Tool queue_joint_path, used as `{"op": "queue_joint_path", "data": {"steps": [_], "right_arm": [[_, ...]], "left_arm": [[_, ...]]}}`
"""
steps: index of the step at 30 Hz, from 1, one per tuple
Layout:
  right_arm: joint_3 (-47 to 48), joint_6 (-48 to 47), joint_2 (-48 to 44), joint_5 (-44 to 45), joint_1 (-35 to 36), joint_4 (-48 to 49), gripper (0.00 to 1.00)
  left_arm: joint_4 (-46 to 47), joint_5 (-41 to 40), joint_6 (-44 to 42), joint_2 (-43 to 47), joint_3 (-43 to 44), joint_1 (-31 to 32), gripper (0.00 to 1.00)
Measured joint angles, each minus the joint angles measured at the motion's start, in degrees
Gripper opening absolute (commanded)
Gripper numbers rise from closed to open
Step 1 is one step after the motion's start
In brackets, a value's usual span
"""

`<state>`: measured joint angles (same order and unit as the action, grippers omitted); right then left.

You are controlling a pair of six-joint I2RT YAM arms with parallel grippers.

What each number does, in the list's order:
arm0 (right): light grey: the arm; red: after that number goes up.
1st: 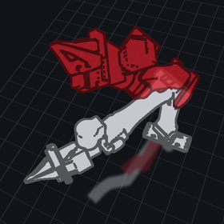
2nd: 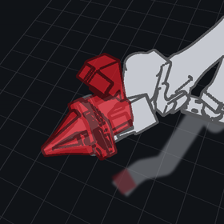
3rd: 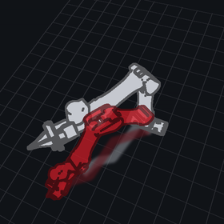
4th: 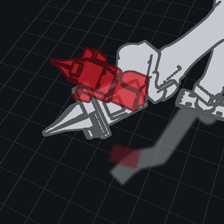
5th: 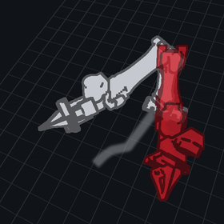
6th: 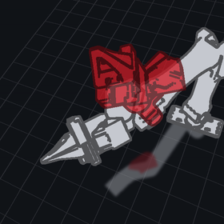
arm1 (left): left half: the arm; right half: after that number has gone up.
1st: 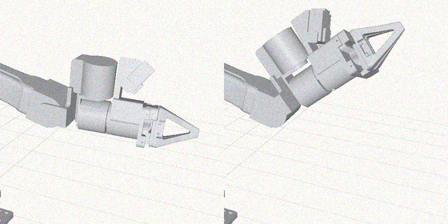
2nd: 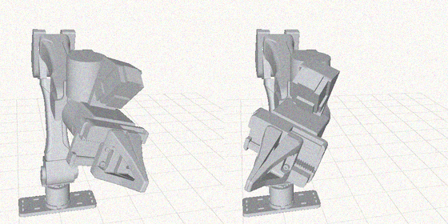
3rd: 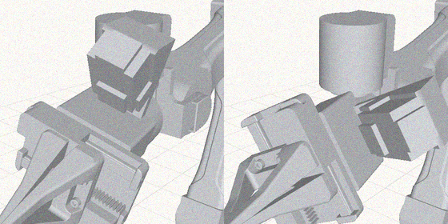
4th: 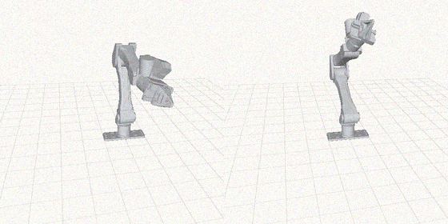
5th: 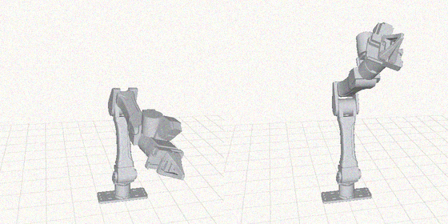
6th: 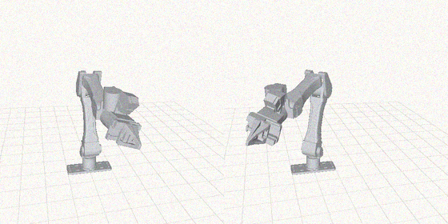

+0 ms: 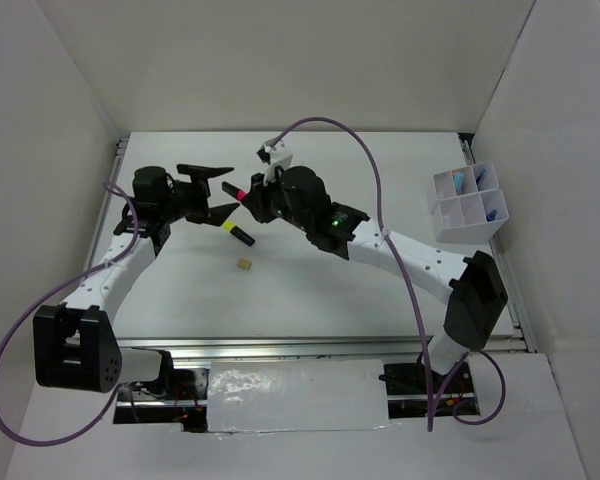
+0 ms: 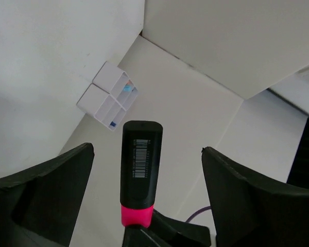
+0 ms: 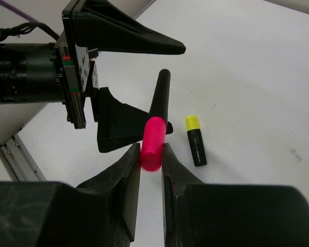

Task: Sort the stationery into containers
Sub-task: Pass the stationery from the left arm to the right, then place the stationery into the container

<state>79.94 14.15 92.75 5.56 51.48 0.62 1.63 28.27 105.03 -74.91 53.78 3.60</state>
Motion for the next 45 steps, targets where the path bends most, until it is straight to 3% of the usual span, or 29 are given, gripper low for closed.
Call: {"op": "queue_joint_path", "data": {"steps": [4,8,12,18,23,28,34,45], "right_arm": [[0.0,-1.1,-0.8,-2.2,-1.2,-1.6,0.0],[-0.3,-4.3,-5.9,-6.5,-7.2,-7.9,0.0],[3.2,-11.5,-11.5,-9.1,-19.2,-20.6,0.0],[9.2,-25.0,-15.0,-13.4,-42.3,-42.6,0.0],[10.0,-35.3,-13.5,-12.8,-59.9,-55.0,0.0],[21.7,-40.6,-3.1,-12.6,-71.9,-63.3,0.0],[37.9,-41.5,12.1,-11.6,-75.0,-69.5,0.0],[37.7,-41.0,16.6,-10.3,-71.7,-72.4,0.0]], "left_arm": [[-0.2,0.4,-4.5,0.0,0.0,-1.9,0.99],[-5.7,-0.2,-16.4,-0.8,3.2,-7.0,0.99],[-11.7,-3.7,-33.8,-3.7,12.1,-8.1,0.99],[-15.9,-11.2,-54.6,-4.0,19.1,-0.7,0.99],[-17.3,-15.0,-64.9,-5.2,19.9,4.9,0.99],[-19.6,-15.5,-70.9,-9.2,22.3,5.1,0.99],[-21.0,-16.0,-76.6,-10.2,23.9,5.7,0.99],[-21.0,-6.9,-81.2,-11.0,24.2,2.0,0.99]]}}
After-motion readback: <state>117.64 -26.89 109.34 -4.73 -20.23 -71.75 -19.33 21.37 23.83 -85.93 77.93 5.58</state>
